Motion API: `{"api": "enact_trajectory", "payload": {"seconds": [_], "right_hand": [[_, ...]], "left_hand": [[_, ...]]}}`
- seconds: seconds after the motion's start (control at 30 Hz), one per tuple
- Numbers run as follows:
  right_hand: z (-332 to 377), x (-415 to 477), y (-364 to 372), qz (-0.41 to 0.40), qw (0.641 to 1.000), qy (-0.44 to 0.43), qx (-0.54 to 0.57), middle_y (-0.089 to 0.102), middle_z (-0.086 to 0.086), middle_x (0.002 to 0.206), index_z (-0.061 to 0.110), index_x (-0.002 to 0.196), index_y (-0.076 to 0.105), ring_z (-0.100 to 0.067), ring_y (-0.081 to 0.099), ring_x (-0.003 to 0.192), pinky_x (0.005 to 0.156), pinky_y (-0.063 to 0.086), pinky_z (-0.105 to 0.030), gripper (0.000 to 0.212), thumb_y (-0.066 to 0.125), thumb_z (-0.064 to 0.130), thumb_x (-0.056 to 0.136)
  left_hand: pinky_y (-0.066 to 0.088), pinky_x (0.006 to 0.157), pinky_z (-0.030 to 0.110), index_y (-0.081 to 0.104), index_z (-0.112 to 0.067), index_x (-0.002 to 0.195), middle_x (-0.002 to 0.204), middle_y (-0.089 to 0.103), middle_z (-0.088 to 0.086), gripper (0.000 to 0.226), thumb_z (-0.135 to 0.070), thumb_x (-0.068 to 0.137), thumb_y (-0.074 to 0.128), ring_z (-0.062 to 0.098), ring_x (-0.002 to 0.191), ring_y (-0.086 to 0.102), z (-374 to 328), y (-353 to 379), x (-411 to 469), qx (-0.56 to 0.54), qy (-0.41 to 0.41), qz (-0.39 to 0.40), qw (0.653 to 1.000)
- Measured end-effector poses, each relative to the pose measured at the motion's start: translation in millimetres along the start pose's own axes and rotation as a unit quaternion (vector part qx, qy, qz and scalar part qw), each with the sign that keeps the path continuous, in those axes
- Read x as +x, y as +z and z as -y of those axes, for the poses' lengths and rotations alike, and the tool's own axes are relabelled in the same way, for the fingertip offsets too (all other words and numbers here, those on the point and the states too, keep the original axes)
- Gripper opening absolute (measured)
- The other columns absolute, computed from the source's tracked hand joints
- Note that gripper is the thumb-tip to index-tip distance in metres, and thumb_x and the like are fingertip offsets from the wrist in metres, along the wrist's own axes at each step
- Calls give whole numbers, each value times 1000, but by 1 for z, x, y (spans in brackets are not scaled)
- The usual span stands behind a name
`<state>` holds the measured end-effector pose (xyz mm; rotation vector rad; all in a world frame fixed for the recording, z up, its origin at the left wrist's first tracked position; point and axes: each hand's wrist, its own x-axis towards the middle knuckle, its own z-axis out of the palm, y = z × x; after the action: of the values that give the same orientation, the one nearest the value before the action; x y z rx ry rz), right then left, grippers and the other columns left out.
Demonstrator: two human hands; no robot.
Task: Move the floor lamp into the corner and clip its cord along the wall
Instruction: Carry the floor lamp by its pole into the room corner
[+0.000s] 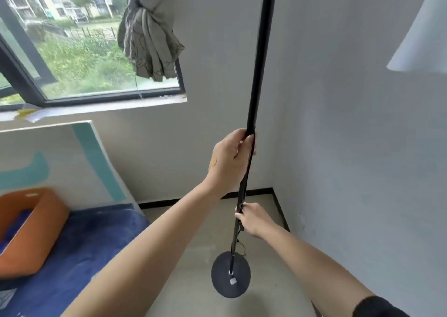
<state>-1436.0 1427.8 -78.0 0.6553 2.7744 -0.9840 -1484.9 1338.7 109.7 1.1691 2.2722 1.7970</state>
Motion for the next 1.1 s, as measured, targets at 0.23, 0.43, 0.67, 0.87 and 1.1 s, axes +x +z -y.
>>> {"api": "enact_trajectory", "payload": {"seconds": [0.23,0.43,0.67,0.87,1.1], "right_hand": [[-8,121,-34,5,999,32,28,66,-12,110,11,104,65,-31,63,102,86,51,-37,22,51,27,97],[-16,220,-49,-24,995,86,49,66,-13,114,10,112,65,-32,62,104,83,49,-32,24,52,23,98],[-37,313,-54,-56,973,207,89,68,-6,102,21,87,65,-22,64,84,74,53,-32,14,54,25,95],[-52,350,-69,-102,935,297,166,59,4,80,27,86,64,-19,59,71,61,45,-26,12,56,21,94],[-70,390,-77,-123,914,319,219,65,-2,93,20,103,69,-22,62,80,72,50,-28,14,56,22,96]], "left_hand": [[55,82,47,63,-17,94,81,65,-5,22,-28,96,43,26,83,70,53,14,111,32,7,25,999],[55,80,52,61,-24,91,78,65,-7,30,-46,89,39,29,84,69,123,24,207,-3,-14,68,998],[55,85,53,63,-16,99,86,69,3,32,-40,93,42,30,88,69,198,47,307,-42,-7,190,981],[55,87,50,62,-23,97,86,68,-2,22,-35,95,43,25,91,71,228,76,359,-49,-8,268,962],[55,85,53,65,-13,99,88,70,10,29,-33,94,44,31,87,69,255,98,391,-40,-13,267,963]]}}
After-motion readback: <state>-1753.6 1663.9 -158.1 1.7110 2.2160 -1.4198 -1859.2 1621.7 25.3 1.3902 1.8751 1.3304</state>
